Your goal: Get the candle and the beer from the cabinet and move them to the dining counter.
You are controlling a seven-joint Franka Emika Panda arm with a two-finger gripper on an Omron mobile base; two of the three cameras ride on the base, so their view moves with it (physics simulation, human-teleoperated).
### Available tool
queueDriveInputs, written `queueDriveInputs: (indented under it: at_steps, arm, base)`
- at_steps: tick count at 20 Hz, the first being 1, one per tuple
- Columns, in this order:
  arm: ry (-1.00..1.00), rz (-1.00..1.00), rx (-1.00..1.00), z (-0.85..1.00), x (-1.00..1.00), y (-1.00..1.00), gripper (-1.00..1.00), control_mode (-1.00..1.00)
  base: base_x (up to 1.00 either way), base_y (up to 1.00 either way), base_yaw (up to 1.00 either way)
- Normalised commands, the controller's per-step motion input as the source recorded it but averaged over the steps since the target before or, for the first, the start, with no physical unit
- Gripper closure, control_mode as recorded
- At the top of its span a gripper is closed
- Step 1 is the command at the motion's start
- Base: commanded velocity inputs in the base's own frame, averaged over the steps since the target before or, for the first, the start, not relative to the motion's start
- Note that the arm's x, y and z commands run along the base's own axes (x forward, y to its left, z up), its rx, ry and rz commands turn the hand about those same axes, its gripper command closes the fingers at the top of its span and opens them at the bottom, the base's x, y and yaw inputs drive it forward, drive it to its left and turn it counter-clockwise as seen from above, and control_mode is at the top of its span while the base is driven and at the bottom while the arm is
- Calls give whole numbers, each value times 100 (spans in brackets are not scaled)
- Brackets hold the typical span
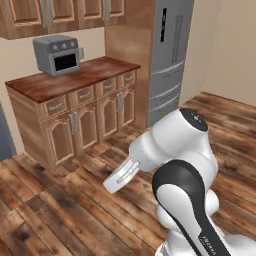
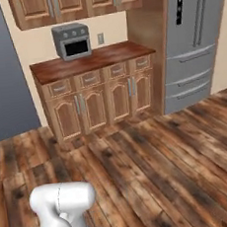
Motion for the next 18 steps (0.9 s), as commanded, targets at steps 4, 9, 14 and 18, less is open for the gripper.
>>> queueDriveInputs:
  at_steps: [4,9,14,18]
  arm:
    - [0,0,0,0,0,0,-100,100]
    - [0,0,0,0,0,0,-100,100]
    - [0,0,0,0,0,0,-100,100]
    - [0,0,0,0,0,0,-100,100]
  base:
    - [0,65,52]
    - [0,55,55]
    - [1,49,55]
    - [29,25,53]
